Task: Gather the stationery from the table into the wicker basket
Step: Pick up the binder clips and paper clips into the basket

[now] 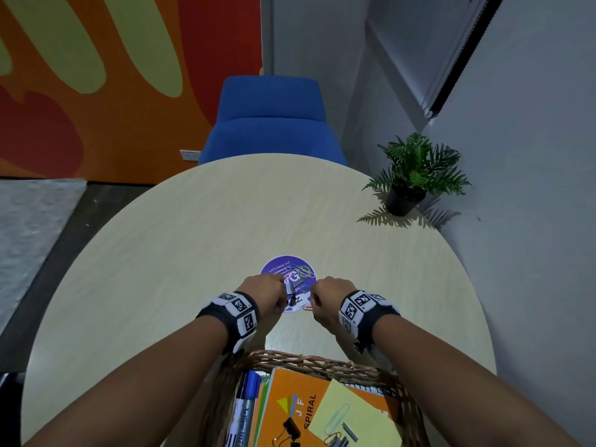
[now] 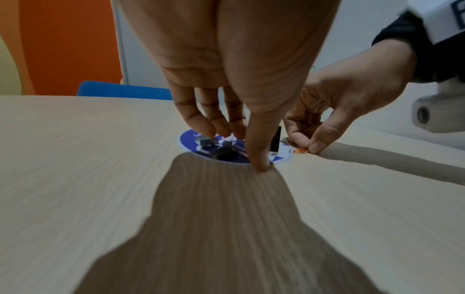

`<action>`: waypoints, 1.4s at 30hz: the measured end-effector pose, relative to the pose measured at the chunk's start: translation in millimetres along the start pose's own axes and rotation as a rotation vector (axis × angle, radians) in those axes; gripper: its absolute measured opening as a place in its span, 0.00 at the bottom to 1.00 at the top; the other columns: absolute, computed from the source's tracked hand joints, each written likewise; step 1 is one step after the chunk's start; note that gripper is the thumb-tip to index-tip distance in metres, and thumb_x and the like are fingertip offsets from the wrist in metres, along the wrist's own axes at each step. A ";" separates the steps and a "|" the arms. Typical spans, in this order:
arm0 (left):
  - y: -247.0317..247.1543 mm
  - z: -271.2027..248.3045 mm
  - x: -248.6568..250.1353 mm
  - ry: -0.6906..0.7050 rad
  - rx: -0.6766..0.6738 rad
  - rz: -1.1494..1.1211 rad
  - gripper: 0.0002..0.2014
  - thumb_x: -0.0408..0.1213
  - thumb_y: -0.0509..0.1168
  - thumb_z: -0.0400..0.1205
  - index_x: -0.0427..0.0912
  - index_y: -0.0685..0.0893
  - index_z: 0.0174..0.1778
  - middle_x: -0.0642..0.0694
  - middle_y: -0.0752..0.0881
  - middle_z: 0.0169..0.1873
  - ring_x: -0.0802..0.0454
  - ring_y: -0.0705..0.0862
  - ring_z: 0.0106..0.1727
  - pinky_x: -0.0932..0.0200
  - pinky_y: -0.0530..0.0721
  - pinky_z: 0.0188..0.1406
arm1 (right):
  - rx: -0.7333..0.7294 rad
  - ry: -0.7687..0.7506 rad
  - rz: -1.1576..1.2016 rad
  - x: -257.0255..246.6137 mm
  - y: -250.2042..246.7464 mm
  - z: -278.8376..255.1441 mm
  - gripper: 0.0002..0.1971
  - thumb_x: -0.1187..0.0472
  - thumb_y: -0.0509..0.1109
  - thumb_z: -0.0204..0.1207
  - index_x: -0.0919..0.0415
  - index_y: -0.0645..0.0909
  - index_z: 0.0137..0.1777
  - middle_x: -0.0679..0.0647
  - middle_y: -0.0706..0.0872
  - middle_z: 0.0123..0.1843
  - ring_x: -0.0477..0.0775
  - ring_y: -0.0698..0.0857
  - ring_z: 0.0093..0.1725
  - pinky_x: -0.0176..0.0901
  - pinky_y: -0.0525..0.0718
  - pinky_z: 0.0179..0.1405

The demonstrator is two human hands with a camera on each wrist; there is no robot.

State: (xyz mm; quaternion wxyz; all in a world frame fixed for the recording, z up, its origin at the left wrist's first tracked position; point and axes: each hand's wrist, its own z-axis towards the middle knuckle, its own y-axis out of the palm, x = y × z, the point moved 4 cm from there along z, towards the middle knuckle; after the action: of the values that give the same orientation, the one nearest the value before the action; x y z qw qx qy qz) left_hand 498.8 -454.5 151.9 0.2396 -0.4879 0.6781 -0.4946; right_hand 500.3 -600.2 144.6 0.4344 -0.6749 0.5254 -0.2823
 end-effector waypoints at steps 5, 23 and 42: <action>3.5 4.1 4.9 0.013 -0.068 0.084 0.16 0.42 0.60 0.80 0.38 0.85 0.57 0.41 0.81 0.58 0.40 0.82 0.59 0.49 0.83 0.52 | -0.010 0.005 0.013 2.6 -1.5 -9.6 0.10 0.53 0.60 0.81 0.57 0.78 0.45 0.52 0.82 0.35 0.55 0.81 0.33 0.42 0.78 0.32; -30.2 -19.1 -16.1 0.124 0.042 0.079 0.06 0.32 0.61 0.80 0.40 0.77 0.52 0.43 0.84 0.51 0.41 0.82 0.52 0.56 0.71 0.45 | -0.265 -0.349 0.448 -1.5 -4.7 -168.1 0.10 0.67 0.66 0.71 0.59 0.88 0.47 0.47 0.89 0.40 0.42 0.84 0.37 0.29 0.79 0.40; 10.2 -158.6 101.9 0.270 0.092 -0.559 0.12 0.47 0.58 0.83 0.49 0.84 0.55 0.49 0.89 0.50 0.56 0.85 0.50 0.60 0.82 0.51 | -0.021 -0.196 0.291 -16.6 -30.9 -14.9 0.15 0.56 0.70 0.78 0.53 0.79 0.65 0.58 0.88 0.56 0.63 0.85 0.55 0.48 0.80 0.52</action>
State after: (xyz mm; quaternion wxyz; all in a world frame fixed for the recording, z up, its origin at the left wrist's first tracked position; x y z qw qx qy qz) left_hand 324.7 -476.4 221.5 0.0238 -0.5738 0.5205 -0.6318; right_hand 497.4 -586.4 180.0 0.5128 -0.6206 0.5754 -0.1440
